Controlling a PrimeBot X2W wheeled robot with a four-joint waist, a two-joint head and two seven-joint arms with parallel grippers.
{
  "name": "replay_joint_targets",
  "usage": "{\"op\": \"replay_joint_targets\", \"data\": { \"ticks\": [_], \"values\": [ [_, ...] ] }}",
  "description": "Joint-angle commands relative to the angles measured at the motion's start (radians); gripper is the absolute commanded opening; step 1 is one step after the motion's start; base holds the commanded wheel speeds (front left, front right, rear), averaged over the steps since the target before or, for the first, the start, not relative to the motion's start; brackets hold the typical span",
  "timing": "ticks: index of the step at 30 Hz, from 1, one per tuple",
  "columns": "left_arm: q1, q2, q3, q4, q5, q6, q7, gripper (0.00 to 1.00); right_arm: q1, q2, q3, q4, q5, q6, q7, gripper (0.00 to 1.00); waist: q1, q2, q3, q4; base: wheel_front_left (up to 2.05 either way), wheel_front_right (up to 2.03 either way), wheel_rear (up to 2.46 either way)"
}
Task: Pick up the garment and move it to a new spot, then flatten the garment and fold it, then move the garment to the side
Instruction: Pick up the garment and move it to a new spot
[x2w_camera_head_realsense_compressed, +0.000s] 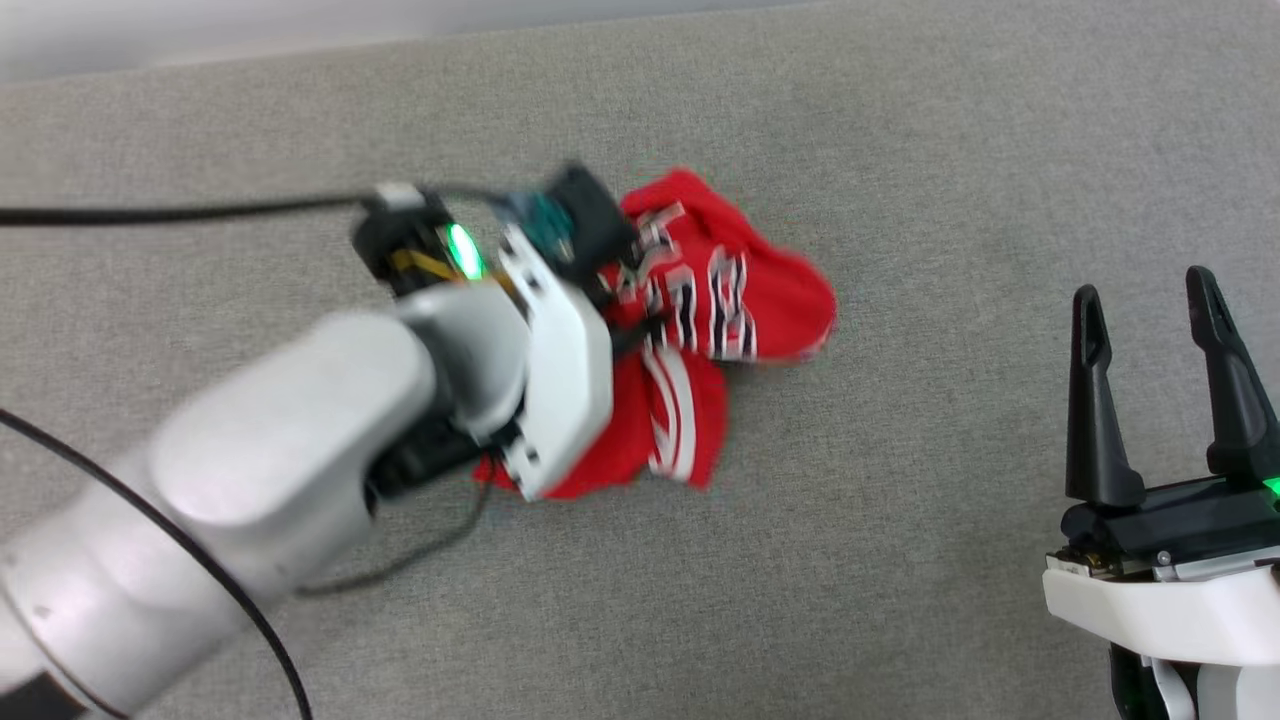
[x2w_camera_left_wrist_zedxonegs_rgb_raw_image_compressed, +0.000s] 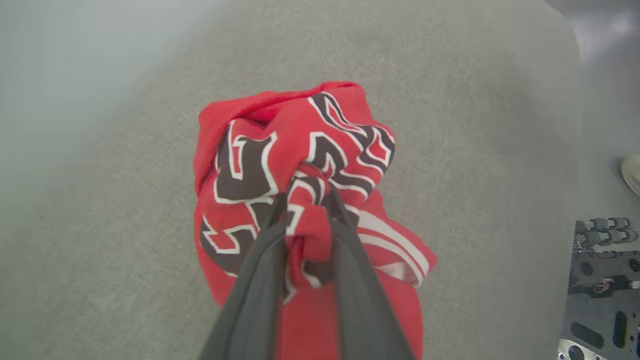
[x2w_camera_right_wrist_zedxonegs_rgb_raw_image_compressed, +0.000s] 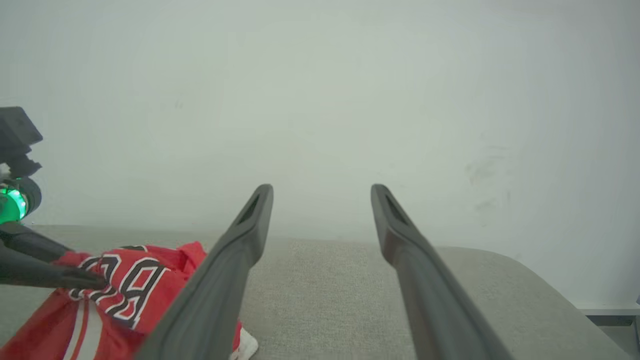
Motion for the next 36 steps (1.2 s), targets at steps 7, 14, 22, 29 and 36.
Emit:
{"op": "replay_joint_targets", "data": {
  "ticks": [7,14,22,29,36],
  "values": [
    [0.158,-0.085,-0.129,0.083,0.01,0.0,-0.037,0.0,0.013,0.003,0.004,0.021,-0.001,0.0,-0.002,1.0,0.0001,0.0,0.012,0.0,0.0,0.0,0.0],
    [0.255,-0.15,-0.152,0.145,0.023,0.0,-0.066,0.0,0.026,0.003,0.001,0.043,-0.011,0.0,-0.002,1.0,0.0001,0.0,-0.013,0.022,0.0,0.0,0.0],
    [0.229,-0.187,-0.077,0.172,0.103,0.039,-0.358,1.0,0.071,0.003,0.001,0.069,-0.013,0.0,-0.002,1.0,0.0001,0.0,-0.099,0.056,0.0,0.0,0.0],
    [0.262,-0.144,0.013,0.131,0.216,0.212,-0.589,1.0,0.113,0.003,-0.01,0.081,-0.019,0.0,-0.002,1.0,0.0001,0.0,-0.157,0.089,0.0,0.0,0.0],
    [0.41,-0.098,0.262,0.012,0.325,0.498,-0.656,1.0,0.126,0.003,-0.019,0.088,-0.012,0.0,-0.002,1.0,0.0001,0.0,-0.176,0.106,0.0,0.0,0.0]
  ]
}}
